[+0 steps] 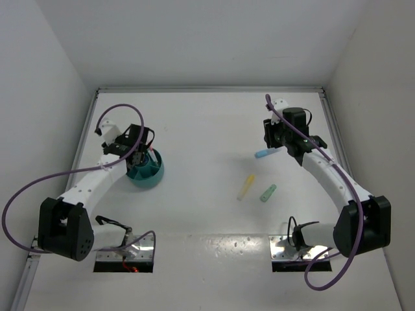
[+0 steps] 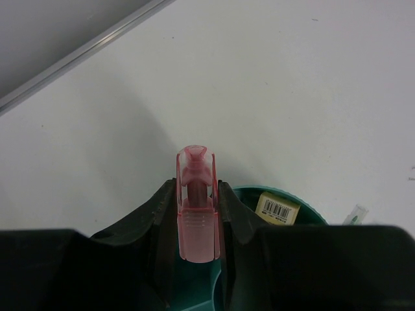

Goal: Sort the stationery into containers
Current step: Place the stationery into the container

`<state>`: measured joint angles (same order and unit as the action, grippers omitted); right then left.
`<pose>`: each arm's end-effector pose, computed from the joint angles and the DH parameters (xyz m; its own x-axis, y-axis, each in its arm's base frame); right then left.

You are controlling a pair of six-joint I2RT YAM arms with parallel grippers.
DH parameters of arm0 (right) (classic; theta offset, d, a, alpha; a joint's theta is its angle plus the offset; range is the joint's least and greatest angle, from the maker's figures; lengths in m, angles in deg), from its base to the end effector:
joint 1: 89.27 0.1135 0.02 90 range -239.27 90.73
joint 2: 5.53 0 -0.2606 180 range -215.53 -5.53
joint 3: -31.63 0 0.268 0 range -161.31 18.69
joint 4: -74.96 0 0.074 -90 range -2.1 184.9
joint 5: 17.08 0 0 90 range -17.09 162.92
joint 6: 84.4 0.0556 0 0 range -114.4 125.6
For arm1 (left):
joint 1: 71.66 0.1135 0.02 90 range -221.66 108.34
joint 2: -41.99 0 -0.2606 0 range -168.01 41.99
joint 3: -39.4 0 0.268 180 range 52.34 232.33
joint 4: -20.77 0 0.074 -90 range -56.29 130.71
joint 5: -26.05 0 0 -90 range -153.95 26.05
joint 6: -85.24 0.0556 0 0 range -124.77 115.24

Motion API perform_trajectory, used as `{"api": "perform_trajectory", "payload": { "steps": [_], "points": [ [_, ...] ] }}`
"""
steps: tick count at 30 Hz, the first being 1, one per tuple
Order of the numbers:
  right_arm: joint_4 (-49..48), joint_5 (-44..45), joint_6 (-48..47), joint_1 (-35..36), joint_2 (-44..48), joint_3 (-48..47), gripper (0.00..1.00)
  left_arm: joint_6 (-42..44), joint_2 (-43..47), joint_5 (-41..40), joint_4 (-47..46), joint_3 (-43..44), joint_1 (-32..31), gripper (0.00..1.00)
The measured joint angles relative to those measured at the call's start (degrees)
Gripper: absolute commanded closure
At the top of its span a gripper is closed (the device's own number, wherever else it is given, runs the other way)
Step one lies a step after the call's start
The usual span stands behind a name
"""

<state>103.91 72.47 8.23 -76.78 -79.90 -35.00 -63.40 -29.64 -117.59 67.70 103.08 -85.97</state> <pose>0.3116 0.0695 0.2509 -0.5929 -0.0843 -0.8008 -0.1954 0.9798 0.0415 0.2677 -0.0221 0.2363 -0.1543 -0.4831 -0.8619 -0.8341 0.5312 -0.1485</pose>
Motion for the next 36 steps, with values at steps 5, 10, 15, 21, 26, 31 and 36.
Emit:
{"api": "perform_trajectory", "payload": {
  "steps": [5, 10, 15, 21, 26, 31, 36],
  "points": [
    [-0.2, 0.0, 0.0, 0.0, 0.0, 0.0, 0.65, -0.3, -0.5, 1.0, -0.5, -0.9, -0.3, 0.92],
    [-0.2, 0.0, 0.0, 0.0, 0.0, 0.0, 0.65, -1.0, -1.9, 2.2, -0.3, -2.5, -0.3, 0.69],
    [-0.2, -0.1, 0.0, -0.4, 0.0, 0.0, 0.64, -1.6, -1.9, 2.4, -0.2, -2.7, -0.3, 0.48],
    [-0.1, -0.3, 0.0, -0.4, 0.0, 0.0, 0.58, -1.6, -0.6, 2.5, -0.1, -2.7, -0.3, 0.47],
    [2.4, -3.4, -6.4, -0.4, 0.0, 0.0, 1.00, -0.9, 3.1, 2.8, 1.6, -1.9, -0.7, 1.00],
    [12.1, -13.4, -27.0, -0.5, 2.5, 0.0, 0.95, 11.7, 13.9, 13.8, -1.7, -0.2, -2.3, 0.83],
    [26.4, -22.1, -57.0, -0.4, 4.7, 2.8, 0.79, 25.7, 23.6, 35.6, -9.4, -2.2, -2.6, 0.23]
  ]
}}
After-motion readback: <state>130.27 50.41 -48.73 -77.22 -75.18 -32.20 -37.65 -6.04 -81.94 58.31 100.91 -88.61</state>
